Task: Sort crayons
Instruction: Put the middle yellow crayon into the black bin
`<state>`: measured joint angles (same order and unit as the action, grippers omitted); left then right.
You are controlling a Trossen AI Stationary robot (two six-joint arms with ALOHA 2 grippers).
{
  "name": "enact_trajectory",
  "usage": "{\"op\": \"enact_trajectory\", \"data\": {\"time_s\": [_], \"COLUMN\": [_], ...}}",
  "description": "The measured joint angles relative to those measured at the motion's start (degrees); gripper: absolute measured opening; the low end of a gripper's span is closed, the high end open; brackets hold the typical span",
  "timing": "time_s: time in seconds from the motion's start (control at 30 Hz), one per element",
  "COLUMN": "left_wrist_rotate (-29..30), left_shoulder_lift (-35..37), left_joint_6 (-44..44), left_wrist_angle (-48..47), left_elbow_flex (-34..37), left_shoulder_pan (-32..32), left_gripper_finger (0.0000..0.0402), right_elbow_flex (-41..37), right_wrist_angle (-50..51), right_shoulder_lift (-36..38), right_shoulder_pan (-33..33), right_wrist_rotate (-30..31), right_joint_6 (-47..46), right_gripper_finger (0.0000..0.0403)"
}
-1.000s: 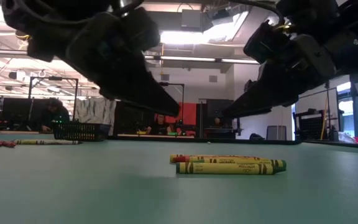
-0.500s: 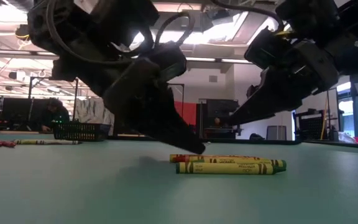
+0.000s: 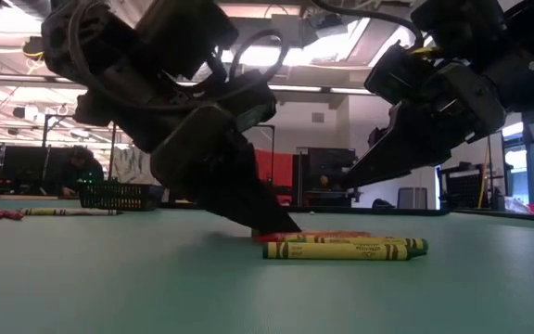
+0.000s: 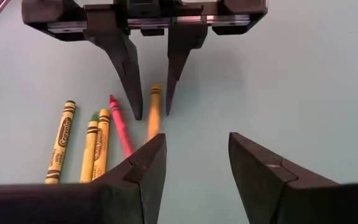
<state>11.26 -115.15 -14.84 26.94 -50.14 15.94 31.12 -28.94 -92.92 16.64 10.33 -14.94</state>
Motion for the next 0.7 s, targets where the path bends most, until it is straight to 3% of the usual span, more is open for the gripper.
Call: {"op": "enact_trajectory", "data": {"time_s": [0.4, 0.7], "left_wrist_rotate": [-1.11, 0.35], "left_shoulder_lift": [0.02, 0.11], "left_joint_6": [-0.02, 0.18], "left_wrist_angle": [-1.22, -2.97], "left_elbow_flex": [-0.12, -0.18], "left_shoulder_pan": [-0.45, -0.47], "left_gripper_finger": [0.0099, 0.0025], "right_elbow_flex": [-0.01, -0.01], "right_wrist_angle": [0.03, -0.21], "right_shoulder_lift": [0.02, 0.02], "right_shoulder_pan": [0.0, 0.0], "right_wrist_rotate": [-0.01, -0.03], "right_joint_6": [0.0, 0.0], "right_gripper_finger": [0.017, 0.017]}}
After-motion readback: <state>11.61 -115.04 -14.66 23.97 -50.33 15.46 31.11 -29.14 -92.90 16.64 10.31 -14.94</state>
